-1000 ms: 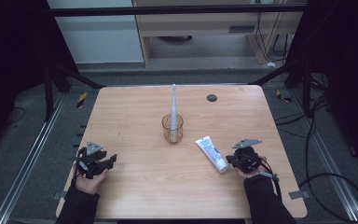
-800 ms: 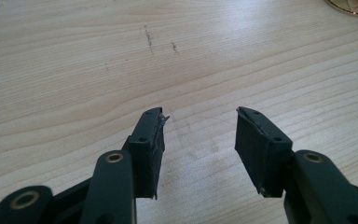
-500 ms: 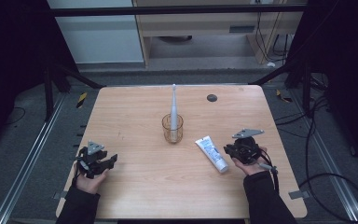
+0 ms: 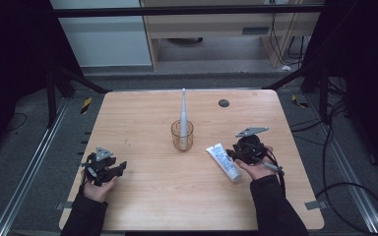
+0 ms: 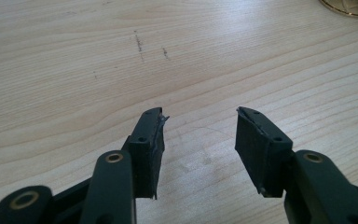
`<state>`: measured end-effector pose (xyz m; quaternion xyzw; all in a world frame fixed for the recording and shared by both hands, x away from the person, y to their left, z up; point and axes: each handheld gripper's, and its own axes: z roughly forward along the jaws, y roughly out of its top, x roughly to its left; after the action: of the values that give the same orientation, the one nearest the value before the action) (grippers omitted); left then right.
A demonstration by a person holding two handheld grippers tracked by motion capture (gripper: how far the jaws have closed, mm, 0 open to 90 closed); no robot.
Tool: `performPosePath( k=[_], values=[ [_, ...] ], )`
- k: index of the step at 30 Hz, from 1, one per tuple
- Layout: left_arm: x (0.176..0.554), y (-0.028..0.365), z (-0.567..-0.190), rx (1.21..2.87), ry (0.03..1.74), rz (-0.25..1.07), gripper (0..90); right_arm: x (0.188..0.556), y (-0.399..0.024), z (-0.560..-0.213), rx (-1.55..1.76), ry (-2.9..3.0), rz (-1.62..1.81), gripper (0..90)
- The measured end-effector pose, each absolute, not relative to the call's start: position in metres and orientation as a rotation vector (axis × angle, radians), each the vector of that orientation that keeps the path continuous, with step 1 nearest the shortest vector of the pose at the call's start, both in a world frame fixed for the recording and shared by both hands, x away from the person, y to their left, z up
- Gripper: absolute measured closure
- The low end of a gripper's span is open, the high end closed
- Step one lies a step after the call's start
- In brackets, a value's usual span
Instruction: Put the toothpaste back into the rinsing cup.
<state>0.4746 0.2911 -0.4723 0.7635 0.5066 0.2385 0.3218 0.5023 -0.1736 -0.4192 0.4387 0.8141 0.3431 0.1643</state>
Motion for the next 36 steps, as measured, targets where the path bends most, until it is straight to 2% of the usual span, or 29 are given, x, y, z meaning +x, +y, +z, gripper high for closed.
performPosePath(
  k=[5,16,36],
  values=[
    [0.475,0.293,-0.472,1.999,1.335,0.625,50.8,0.507,-0.166,-0.418,1.263,2.352,0.947,56.2],
    [0.474,0.293,-0.472,2.002,1.333,0.628,50.4,0.514,-0.151,-0.428,1.27,2.423,0.83,48.9],
    [0.474,0.291,-0.472,2.013,1.329,0.626,50.0,0.519,-0.145,-0.456,1.338,2.509,0.707,42.5]
  ],
)
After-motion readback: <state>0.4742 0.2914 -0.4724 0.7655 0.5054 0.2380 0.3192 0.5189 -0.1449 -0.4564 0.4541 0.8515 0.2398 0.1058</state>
